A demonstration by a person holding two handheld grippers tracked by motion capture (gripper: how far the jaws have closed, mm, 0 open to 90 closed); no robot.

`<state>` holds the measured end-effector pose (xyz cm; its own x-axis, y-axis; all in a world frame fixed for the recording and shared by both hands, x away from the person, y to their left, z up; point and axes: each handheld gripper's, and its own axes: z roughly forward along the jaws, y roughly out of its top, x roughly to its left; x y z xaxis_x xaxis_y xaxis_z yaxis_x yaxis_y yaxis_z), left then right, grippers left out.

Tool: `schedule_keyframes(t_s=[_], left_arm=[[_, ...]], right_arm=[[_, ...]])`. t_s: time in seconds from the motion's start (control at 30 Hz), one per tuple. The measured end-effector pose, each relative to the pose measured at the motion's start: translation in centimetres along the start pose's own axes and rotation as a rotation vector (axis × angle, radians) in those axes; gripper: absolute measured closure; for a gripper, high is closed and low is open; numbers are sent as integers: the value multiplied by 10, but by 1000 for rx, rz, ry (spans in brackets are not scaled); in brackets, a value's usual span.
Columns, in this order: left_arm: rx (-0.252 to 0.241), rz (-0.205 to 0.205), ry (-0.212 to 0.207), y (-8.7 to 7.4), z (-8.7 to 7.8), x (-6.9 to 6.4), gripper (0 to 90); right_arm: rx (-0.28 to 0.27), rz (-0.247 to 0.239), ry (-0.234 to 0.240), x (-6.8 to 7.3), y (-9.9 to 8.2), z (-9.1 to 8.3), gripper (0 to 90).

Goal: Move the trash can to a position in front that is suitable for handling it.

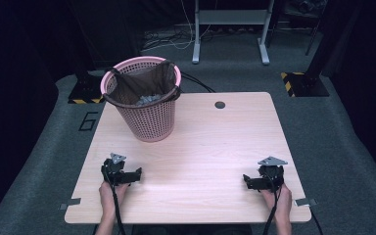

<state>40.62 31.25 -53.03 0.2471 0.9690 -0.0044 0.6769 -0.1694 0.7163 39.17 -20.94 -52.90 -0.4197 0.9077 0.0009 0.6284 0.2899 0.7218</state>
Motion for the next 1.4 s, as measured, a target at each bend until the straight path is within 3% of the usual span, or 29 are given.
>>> schedule_keyframes(t_s=[1.07, 1.13, 1.2, 1.27, 1.4], left_arm=[[-5, -1, 0, 0, 0, -1, 21], [-5, 0, 0, 0, 0, -1, 21], [-5, -1, 0, 0, 0, -1, 21], [-5, -1, 0, 0, 0, -1, 21], [-4, -1, -1, 0, 0, -1, 21]], right_arm=[[10, -3, -1, 1, 2, 1, 20], [12, 13, 5, -1, 6, 1, 32], [-5, 43, 45, -1, 11, 2, 29], [-5, 33, 45, 4, 21, 2, 27], [-11, 11, 96, 18, 46, 6, 27]])
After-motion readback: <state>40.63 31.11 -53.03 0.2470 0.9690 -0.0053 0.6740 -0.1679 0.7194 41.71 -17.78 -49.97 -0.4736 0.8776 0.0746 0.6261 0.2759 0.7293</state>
